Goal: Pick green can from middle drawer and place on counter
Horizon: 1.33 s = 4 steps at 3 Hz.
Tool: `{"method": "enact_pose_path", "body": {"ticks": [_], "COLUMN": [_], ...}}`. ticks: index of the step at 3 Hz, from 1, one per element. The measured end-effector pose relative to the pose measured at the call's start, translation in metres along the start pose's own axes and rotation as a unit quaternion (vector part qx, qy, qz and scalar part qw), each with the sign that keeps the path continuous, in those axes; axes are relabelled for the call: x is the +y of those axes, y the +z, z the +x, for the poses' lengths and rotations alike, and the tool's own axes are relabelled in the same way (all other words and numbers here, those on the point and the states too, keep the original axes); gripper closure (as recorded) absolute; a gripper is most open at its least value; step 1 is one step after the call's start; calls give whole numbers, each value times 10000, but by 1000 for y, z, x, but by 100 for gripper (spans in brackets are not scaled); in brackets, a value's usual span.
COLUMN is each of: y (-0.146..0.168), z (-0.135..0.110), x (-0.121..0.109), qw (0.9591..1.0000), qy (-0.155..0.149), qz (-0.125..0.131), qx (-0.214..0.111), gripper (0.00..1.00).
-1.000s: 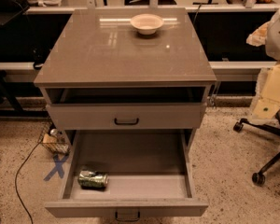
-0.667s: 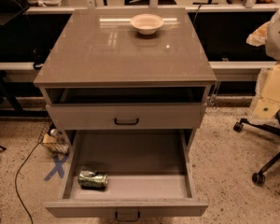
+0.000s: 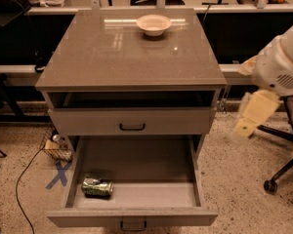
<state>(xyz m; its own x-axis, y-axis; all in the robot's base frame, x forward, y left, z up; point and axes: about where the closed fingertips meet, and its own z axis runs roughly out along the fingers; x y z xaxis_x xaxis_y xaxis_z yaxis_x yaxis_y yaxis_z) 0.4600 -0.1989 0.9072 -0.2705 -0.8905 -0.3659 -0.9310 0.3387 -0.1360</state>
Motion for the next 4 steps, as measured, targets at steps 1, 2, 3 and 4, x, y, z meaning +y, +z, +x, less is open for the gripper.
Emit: {"method": "enact_pose_path", "body": {"ticks": [1, 2, 3, 4], "y": [90, 196, 192, 213], "z": [-21, -91, -94, -92], "x": [14, 45, 30, 42], "qw": [9931, 9700, 9719, 9723], "qy": [497, 892, 923, 977], "qz": [-647, -1387, -1117, -1304], "qx": [-845, -1784, -1855, -1676], "gripper": [0, 0, 0, 0]}}
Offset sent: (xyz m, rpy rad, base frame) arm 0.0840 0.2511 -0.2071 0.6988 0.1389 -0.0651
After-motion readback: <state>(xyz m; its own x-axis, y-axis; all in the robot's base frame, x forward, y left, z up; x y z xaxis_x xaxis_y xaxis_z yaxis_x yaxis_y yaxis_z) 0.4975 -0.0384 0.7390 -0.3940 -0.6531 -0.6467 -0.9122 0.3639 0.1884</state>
